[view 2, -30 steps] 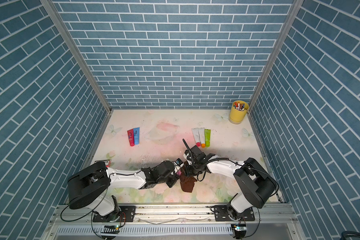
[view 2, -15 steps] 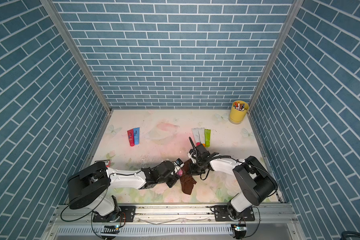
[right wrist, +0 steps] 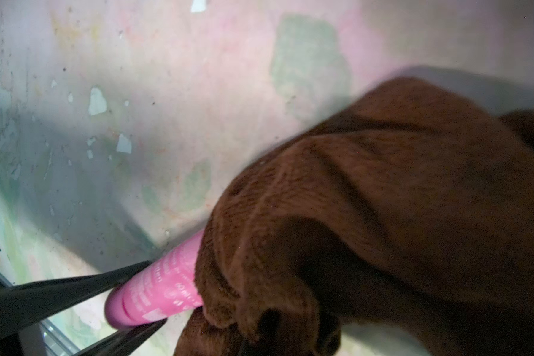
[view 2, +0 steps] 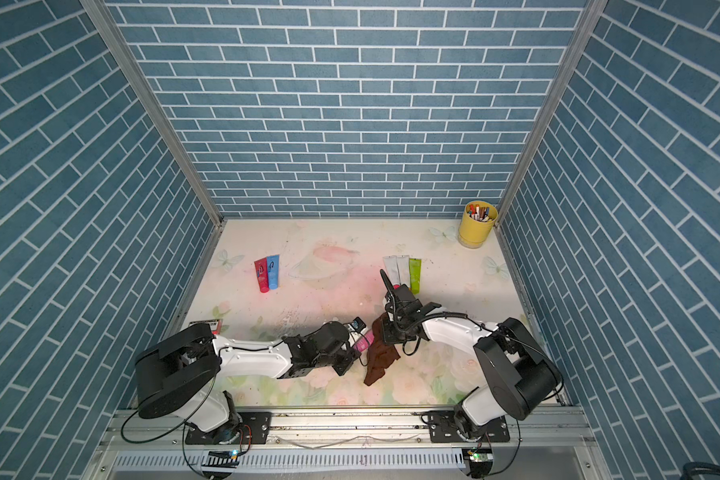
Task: Wipe the surface of the toothpaste tube
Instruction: Wipe the dirt from the toothpaste tube.
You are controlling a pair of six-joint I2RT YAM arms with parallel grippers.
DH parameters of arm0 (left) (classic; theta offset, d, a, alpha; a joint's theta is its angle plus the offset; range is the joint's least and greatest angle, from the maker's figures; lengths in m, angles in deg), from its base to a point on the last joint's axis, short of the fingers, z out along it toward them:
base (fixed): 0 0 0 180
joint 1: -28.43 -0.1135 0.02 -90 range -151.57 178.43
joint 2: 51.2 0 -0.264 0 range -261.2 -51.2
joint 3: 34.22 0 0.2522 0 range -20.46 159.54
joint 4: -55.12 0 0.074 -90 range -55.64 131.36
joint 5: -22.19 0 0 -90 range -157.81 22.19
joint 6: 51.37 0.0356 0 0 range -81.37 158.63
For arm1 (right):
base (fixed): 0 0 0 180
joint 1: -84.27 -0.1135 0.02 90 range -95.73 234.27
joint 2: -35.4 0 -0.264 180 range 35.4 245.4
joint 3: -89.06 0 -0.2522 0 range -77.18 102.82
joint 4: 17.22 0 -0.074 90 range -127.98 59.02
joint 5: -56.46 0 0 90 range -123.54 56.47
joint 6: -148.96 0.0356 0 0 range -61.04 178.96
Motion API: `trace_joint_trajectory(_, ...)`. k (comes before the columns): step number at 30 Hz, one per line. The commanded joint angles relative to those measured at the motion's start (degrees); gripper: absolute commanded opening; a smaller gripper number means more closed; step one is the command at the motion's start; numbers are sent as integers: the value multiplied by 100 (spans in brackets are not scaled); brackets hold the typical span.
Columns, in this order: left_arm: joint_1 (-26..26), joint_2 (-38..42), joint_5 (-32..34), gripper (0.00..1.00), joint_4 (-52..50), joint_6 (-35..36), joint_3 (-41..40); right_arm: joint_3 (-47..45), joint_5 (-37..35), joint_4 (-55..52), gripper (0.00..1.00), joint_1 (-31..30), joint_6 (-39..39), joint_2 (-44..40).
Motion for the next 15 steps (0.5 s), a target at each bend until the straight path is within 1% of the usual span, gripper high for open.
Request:
trace_joint_trajectory(1, 58, 8, -396, 0, 308, 94, 31, 214, 603, 315, 0, -374, -230, 115)
trace_joint_trajectory(4, 64, 8, -395, 0, 315, 92, 24, 210, 1085, 661, 0, -524, -105, 268)
trace_joint_trajectory(6, 61, 12, -395, 0, 317, 92, 20, 184, 1226, 804, 0, -560, -67, 311)
trace_joint_trajectory(10, 64, 32, -394, 0, 316, 97, 7, 175, 857, 601, 0, -430, -72, 391)
trace_joint_trajectory(12, 62, 43, -389, 0, 315, 92, 3, 78, 794, 610, 0, -117, 8, 541)
trace_joint_trajectory(15, 62, 118, -360, 0, 343, 80, -52, 43, 242, 288, 0, 299, -63, 710)
